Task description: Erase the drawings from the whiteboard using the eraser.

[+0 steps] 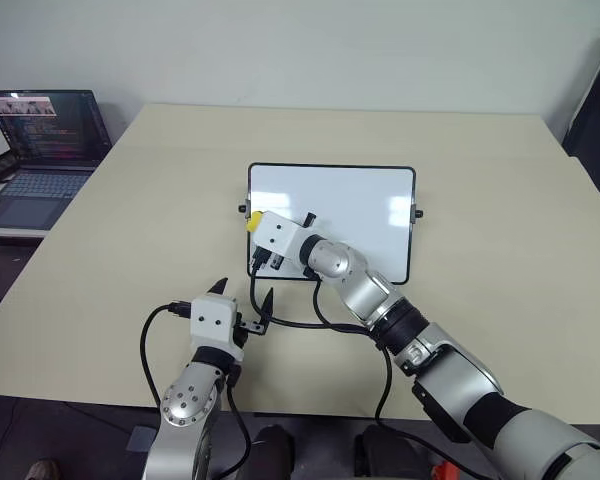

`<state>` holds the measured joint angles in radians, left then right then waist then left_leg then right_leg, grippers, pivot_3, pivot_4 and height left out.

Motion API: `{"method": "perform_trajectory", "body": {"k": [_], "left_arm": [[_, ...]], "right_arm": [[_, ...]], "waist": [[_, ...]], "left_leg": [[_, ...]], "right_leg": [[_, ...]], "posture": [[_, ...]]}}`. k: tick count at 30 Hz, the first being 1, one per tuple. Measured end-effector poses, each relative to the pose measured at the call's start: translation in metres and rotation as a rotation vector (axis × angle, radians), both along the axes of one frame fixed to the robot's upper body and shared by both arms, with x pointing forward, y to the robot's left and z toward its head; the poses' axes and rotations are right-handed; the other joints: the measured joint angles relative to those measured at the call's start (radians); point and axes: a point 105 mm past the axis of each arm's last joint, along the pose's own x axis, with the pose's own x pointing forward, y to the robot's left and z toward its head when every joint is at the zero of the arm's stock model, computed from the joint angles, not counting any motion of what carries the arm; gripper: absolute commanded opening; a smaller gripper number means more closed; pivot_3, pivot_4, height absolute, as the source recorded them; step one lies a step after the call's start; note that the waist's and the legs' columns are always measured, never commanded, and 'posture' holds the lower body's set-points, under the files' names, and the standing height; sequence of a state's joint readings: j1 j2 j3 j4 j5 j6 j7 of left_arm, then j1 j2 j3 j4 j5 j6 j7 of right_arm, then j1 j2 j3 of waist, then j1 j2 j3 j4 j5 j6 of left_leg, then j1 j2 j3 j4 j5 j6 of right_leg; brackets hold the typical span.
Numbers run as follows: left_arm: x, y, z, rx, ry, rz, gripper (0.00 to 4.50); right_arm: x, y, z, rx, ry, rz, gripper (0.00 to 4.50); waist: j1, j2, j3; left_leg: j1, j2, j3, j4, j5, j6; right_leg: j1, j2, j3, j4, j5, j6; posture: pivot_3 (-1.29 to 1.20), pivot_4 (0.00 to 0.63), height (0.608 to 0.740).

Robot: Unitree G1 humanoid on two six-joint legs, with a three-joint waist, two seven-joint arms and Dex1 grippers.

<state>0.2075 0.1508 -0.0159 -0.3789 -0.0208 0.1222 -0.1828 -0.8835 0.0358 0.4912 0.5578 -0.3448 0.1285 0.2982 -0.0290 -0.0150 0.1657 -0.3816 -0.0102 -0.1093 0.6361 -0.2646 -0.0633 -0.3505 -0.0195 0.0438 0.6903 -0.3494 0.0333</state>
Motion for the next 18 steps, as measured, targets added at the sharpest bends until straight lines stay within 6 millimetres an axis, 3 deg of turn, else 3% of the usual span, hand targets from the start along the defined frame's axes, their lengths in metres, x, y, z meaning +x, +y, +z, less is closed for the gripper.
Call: {"method": "perform_trajectory", "body": {"k": [5,9,14,18], "left_arm": [[0.001,-0.002,0.0,-0.001,-0.002,-0.005,4.5],[0.003,-0.004,0.002,-0.003,-0.007,-0.014,4.5],[0.003,-0.001,0.001,-0.001,-0.006,-0.003,4.5],[0.003,0.0,0.001,-0.001,-0.004,0.005,4.5]], "right_arm": [[-0.006,-0.007,-0.015,-0.086,0.036,0.045,1.01],[-0.039,-0.002,-0.058,-0.236,0.156,0.187,1.01],[-0.045,-0.009,-0.062,-0.273,0.158,0.186,1.01],[-0.04,-0.006,-0.058,-0.263,0.152,0.174,1.01]], "waist": [[0.0,0.0,-0.003],[-0.002,0.001,-0.006],[0.0,0.002,-0.006],[-0.002,0.002,-0.006]], "left_leg": [[0.002,0.0,-0.001,0.001,0.0,0.0],[0.007,0.0,-0.001,0.001,0.0,0.0],[0.018,0.0,-0.003,-0.004,0.0,0.0],[0.017,0.0,-0.001,-0.007,0.0,0.0]], "right_leg": [[0.002,0.0,0.0,0.001,0.0,0.0],[0.008,0.0,0.0,0.0,0.0,0.0],[0.016,0.0,0.0,-0.008,0.0,0.0],[0.015,0.0,0.0,-0.009,0.0,0.0]], "posture": [[0.0,0.15,0.74],[0.0,0.15,0.74],[0.0,0.15,0.74],[0.0,0.15,0.74]]}}
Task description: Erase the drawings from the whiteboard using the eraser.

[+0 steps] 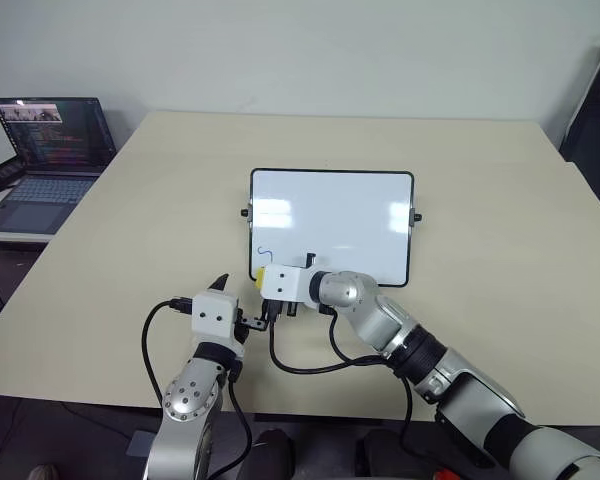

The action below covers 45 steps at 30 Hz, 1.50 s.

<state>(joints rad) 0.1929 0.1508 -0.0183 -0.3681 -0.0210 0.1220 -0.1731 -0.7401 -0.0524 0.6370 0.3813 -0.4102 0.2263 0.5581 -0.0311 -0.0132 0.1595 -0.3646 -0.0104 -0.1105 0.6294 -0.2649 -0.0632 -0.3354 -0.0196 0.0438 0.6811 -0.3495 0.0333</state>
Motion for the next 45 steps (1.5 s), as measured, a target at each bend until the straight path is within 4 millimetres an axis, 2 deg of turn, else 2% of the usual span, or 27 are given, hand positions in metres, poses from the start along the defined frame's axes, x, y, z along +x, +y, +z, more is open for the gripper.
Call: {"method": "perform_trajectory", "body": {"k": [4,10,18,22,27,31,45], "left_arm": [[0.0,-0.005,-0.001,-0.006,0.001,-0.012,4.5],[0.001,-0.004,-0.005,-0.005,0.012,-0.01,4.5],[0.003,-0.006,-0.002,-0.007,-0.003,-0.02,4.5],[0.005,-0.007,-0.002,-0.007,-0.005,-0.024,4.5],[0.004,-0.007,-0.004,-0.004,0.001,-0.022,4.5],[0.001,-0.005,-0.01,-0.004,0.022,-0.012,4.5],[0.001,-0.009,-0.009,-0.007,0.009,-0.024,4.5]], "right_arm": [[0.013,0.004,0.009,0.032,-0.029,-0.042,1.01],[0.036,-0.002,0.033,0.127,-0.082,-0.137,1.01],[0.054,-0.009,0.055,0.193,-0.169,-0.211,1.01],[0.051,-0.008,0.052,0.193,-0.164,-0.19,1.01],[0.026,0.006,0.024,0.124,-0.083,-0.079,1.01],[0.02,0.01,0.016,0.053,-0.06,-0.033,1.01],[0.036,0.008,0.028,0.002,0.006,-0.022,1.01]], "waist": [[0.001,0.0,0.0],[0.003,0.0,0.001],[0.003,0.001,0.001],[0.002,0.001,0.001],[-0.002,0.001,0.001],[-0.001,0.001,0.001],[0.003,0.005,0.004]], "left_leg": [[0.0,0.001,-0.002,0.0,0.0,0.0],[0.001,0.0,-0.002,0.001,0.002,0.0],[0.0,0.0,-0.002,0.0,0.002,0.0],[0.0,0.0,-0.002,0.0,0.002,0.0],[0.0,0.001,-0.001,-0.001,0.001,0.0],[0.0,0.001,-0.001,-0.001,0.001,0.0],[0.001,0.001,-0.003,-0.001,0.004,-0.001]], "right_leg": [[-0.001,0.0,0.0,0.001,0.001,-0.001],[-0.001,0.0,-0.001,0.001,0.001,-0.001],[-0.001,0.0,0.0,0.001,0.001,-0.002],[-0.001,0.0,0.0,0.001,0.001,-0.002],[0.0,0.0,0.001,0.001,0.001,-0.002],[-0.002,0.0,0.0,0.0,0.001,-0.002],[-0.001,0.001,-0.001,0.0,0.002,-0.003]], "posture": [[0.0,0.15,0.74],[0.0,0.15,0.74],[0.0,0.15,0.74],[0.0,0.15,0.74],[0.0,0.15,0.74],[0.0,0.15,0.74],[0.0,0.15,0.74]]}}
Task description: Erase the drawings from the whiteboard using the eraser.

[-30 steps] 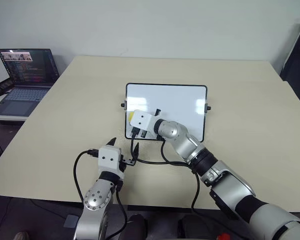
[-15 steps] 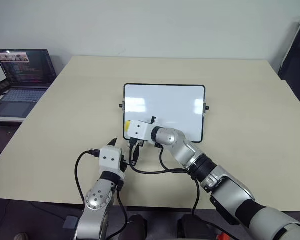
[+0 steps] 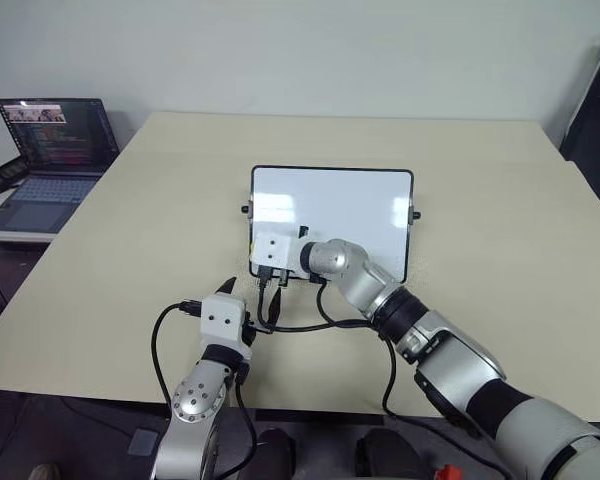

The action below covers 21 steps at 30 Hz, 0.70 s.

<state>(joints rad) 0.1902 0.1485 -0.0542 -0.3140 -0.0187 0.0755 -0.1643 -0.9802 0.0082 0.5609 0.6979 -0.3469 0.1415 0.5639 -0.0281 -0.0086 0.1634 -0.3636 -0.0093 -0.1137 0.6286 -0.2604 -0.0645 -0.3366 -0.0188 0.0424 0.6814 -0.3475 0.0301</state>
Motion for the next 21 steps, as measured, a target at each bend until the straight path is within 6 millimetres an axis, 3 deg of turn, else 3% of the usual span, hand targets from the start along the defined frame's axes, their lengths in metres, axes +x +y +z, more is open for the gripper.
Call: {"method": "perform_trajectory", "body": {"k": [8,15,21], "left_arm": [[-0.01,0.004,-0.012,0.0,0.04,0.008,4.5],[-0.01,0.004,-0.012,-0.001,0.036,0.008,4.5],[-0.008,0.003,-0.009,0.0,0.02,0.004,4.5]], "right_arm": [[0.006,-0.006,0.005,0.038,0.018,-0.03,1.01],[0.034,-0.021,0.042,0.184,-0.08,-0.193,1.01],[0.03,-0.018,0.038,0.16,-0.072,-0.164,1.01]], "waist": [[0.006,0.001,0.001],[0.006,0.001,0.002],[0.002,0.001,0.002]], "left_leg": [[-0.001,0.0,-0.001,0.0,0.0,0.0],[-0.001,0.0,-0.001,0.0,0.001,0.0],[-0.001,0.0,0.0,-0.001,0.001,0.0]], "right_leg": [[0.0,0.0,-0.001,0.0,0.0,0.0],[0.0,0.0,0.0,0.0,0.0,0.0],[0.0,0.0,0.001,-0.001,0.0,0.0]], "posture": [[0.0,0.15,0.74],[0.0,0.15,0.74],[0.0,0.15,0.74]]}}
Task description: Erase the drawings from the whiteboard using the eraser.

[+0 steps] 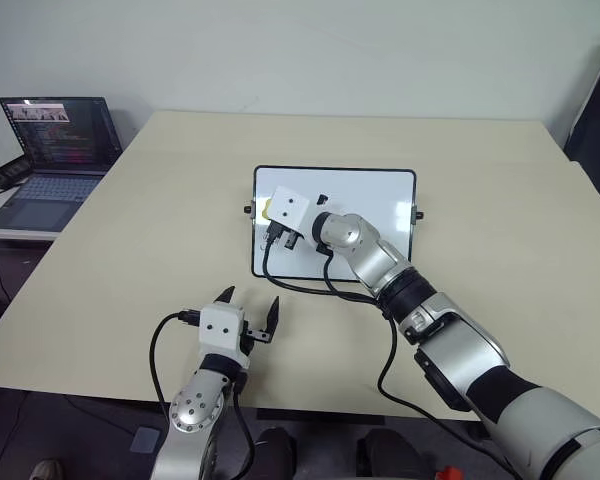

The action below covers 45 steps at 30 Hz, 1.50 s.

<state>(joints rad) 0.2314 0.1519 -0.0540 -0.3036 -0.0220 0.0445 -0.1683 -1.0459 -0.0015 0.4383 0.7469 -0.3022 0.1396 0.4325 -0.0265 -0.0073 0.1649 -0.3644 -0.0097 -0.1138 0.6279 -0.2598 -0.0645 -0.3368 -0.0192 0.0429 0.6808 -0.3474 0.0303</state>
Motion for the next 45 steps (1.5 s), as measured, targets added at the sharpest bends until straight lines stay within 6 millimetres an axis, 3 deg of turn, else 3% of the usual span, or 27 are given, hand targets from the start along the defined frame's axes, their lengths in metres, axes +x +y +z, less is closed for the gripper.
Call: {"method": "perform_trajectory", "body": {"k": [9,16,22,32,36,41,45], "left_arm": [[0.001,0.0,0.001,0.002,-0.009,0.0,4.5],[0.0,0.0,0.0,0.003,-0.003,0.003,4.5],[0.002,0.0,0.002,0.003,-0.012,0.001,4.5],[0.002,-0.001,0.003,0.004,-0.015,0.001,4.5],[0.002,-0.001,0.003,0.004,-0.015,0.0,4.5],[0.005,-0.002,0.008,0.004,-0.032,-0.004,4.5],[0.005,-0.002,0.007,0.004,-0.031,-0.003,4.5]], "right_arm": [[-0.03,0.009,-0.036,-0.163,0.095,0.176,1.01],[-0.03,0.01,-0.034,-0.164,0.11,0.172,1.01],[-0.022,0.023,-0.026,-0.105,0.059,0.107,1.01],[-0.016,0.023,-0.02,-0.076,0.014,0.077,1.01],[-0.02,0.021,-0.023,-0.118,0.017,0.115,1.01],[-0.037,0.02,-0.042,-0.182,0.055,0.194,1.01],[-0.038,0.019,-0.042,-0.199,0.073,0.2,1.01]], "waist": [[-0.004,0.001,-0.001],[-0.004,0.001,-0.001],[-0.005,0.002,0.001],[-0.001,0.002,0.004],[0.0,0.002,0.004],[-0.003,0.002,0.004],[-0.001,0.002,0.004]], "left_leg": [[0.001,0.0,0.0,-0.001,0.0,0.0],[0.001,0.0,0.0,-0.001,0.0,0.0],[0.001,0.001,0.0,-0.001,0.0,0.0],[0.0,0.001,0.0,-0.001,0.0,-0.001],[0.0,0.001,0.0,-0.001,0.0,-0.001],[0.0,0.001,0.0,-0.003,0.0,-0.001],[0.0,0.0,0.0,-0.002,0.0,-0.001]], "right_leg": [[0.0,0.0,0.0,0.0,0.0,0.0],[0.0,0.0,0.0,0.0,0.0,0.0],[-0.001,0.001,0.0,0.0,0.0,-0.001],[-0.001,0.0,0.0,0.0,0.0,-0.001],[-0.001,0.0,0.0,-0.001,0.0,0.0],[-0.001,0.0,0.0,-0.001,0.0,0.0],[-0.001,0.0,0.0,-0.001,0.0,0.0]], "posture": [[0.0,0.15,0.74],[0.0,0.15,0.74],[0.0,0.15,0.74],[0.0,0.15,0.74],[0.0,0.15,0.74],[0.0,0.15,0.74],[0.0,0.15,0.74]]}}
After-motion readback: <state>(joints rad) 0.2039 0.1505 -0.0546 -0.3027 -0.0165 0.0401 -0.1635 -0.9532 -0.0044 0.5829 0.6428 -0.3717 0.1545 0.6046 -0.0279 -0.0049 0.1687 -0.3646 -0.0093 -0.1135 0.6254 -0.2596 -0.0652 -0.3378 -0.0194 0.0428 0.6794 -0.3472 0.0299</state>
